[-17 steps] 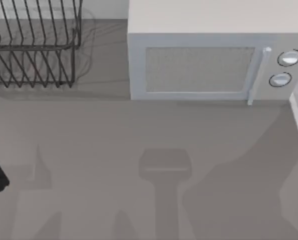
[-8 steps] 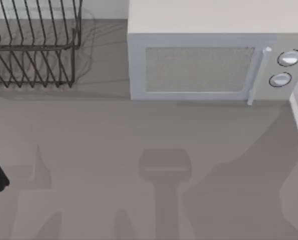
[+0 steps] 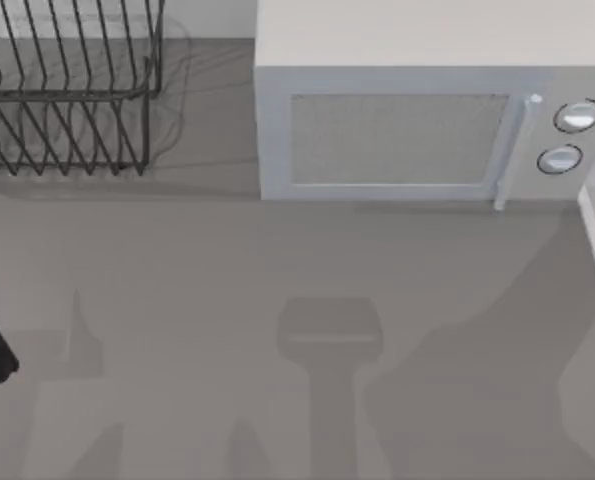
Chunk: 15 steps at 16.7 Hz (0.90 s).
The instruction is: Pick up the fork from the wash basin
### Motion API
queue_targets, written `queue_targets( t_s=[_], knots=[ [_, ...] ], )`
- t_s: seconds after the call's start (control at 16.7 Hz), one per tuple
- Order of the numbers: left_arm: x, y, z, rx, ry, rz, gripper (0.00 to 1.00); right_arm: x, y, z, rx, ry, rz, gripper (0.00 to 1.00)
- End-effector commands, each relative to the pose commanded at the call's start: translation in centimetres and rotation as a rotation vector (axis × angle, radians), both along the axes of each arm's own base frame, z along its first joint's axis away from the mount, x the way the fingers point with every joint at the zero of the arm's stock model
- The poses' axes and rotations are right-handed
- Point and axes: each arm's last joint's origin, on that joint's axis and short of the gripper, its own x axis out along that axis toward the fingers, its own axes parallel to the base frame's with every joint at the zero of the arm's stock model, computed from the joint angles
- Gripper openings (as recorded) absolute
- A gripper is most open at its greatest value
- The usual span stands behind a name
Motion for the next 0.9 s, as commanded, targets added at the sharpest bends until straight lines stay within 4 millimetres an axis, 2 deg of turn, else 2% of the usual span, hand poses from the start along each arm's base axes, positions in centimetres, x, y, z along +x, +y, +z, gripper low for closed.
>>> queue_targets(
  t_s=[0.12,0.24,0.66,0.78,0.9],
  knots=[
    [0.0,0.0,0.0,0.000,0.000,0.000,1.00,0.3,-0.1,1.2,-0.001,-0.004,0.000,0.00],
    [0.0,0.0,0.0,0.000,0.000,0.000,1.00,0.6,-0.2,3.3,-0.001,-0.003,0.000,0.00],
    [0.0,0.0,0.0,0.000,0.000,0.000,1.00,0.2,-0.1,13.4,0.003,0.009,0.000,0.00],
    [0.0,0.0,0.0,0.000,0.000,0.000,1.00,0.0,0.0,14.8,0.000,0.001,0.000,0.00],
    [0.0,0.0,0.0,0.000,0.000,0.000,1.00,0.0,0.0,14.9,0.000,0.000,0.000,0.00]
  ],
)
